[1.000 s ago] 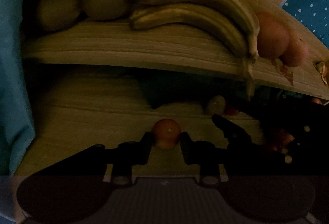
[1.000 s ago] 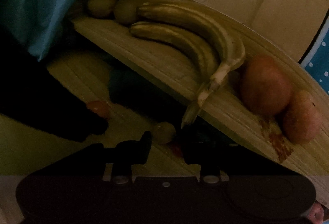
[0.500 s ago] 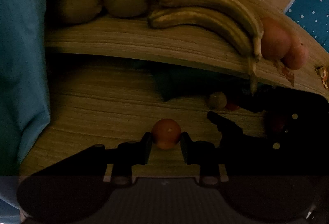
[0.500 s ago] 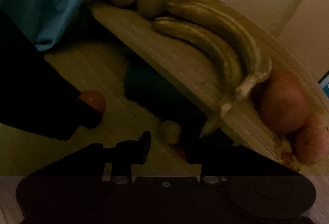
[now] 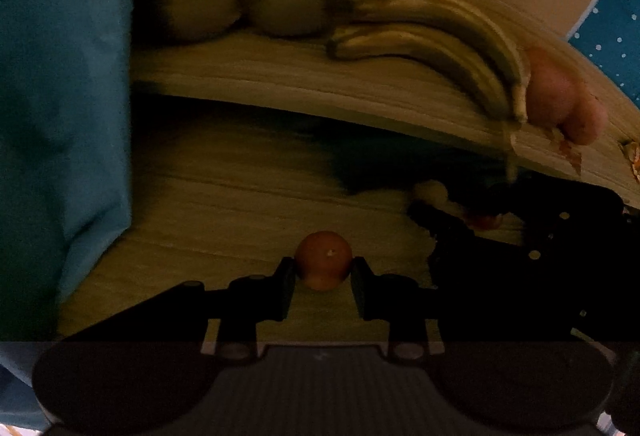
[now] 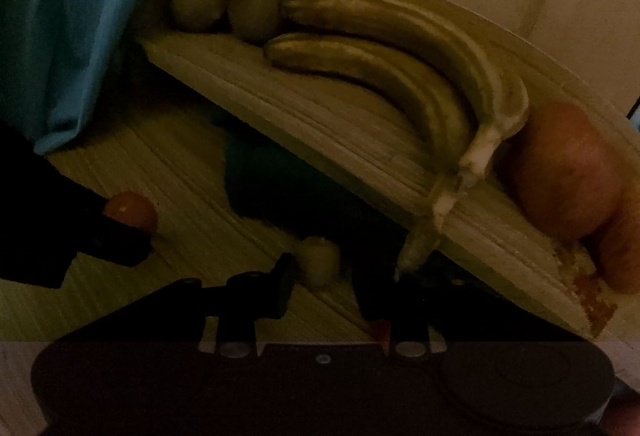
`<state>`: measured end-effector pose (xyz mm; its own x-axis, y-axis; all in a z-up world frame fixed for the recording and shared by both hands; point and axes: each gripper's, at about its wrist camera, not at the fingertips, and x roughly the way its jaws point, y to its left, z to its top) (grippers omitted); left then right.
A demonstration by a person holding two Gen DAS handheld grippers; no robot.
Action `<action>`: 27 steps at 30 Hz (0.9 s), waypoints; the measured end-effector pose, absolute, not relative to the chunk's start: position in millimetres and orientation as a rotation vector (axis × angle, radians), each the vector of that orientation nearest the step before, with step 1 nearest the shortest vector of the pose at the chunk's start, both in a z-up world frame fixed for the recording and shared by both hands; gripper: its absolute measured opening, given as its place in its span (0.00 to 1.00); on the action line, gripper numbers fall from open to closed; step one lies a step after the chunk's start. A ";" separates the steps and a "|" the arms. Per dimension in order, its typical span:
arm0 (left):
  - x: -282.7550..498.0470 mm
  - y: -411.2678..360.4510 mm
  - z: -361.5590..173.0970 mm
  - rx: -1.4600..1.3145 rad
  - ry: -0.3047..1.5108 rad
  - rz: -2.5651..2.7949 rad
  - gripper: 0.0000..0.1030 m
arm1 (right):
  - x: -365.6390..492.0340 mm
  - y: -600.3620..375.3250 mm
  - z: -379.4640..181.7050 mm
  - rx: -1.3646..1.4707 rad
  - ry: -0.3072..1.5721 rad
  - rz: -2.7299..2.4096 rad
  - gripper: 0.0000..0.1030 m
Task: Organize fruits
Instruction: 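Grasp a mandarin with the left tool while the right tool grasps a brown kiwi, then carry the mandarin and kiwi in both tools over the metal tray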
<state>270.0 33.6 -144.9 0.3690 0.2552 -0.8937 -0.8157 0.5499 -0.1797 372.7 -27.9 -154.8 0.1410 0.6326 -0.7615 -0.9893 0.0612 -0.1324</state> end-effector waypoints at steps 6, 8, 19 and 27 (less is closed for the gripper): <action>257.9 36.2 -142.8 -0.688 0.961 0.760 0.33 | 363.2 -32.3 -156.6 -0.694 0.631 1.311 0.27; 252.8 35.7 -141.3 -0.684 0.965 0.754 0.33 | 353.1 -37.1 -156.7 -0.689 0.646 1.305 0.27; 225.0 24.6 -132.6 -0.628 0.982 0.634 0.33 | 289.3 -119.9 -126.5 -0.556 0.719 1.185 0.27; 197.1 -8.4 -115.7 -0.549 1.003 0.471 0.33 | 250.5 -175.4 -110.0 -0.452 0.740 1.004 0.27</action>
<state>197.1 -8.4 -115.7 0.4602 0.1176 -0.8800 -0.6018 0.7700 -0.2118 250.5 -175.4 -110.0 0.3303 0.5903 -0.7366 -0.8783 0.4780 -0.0107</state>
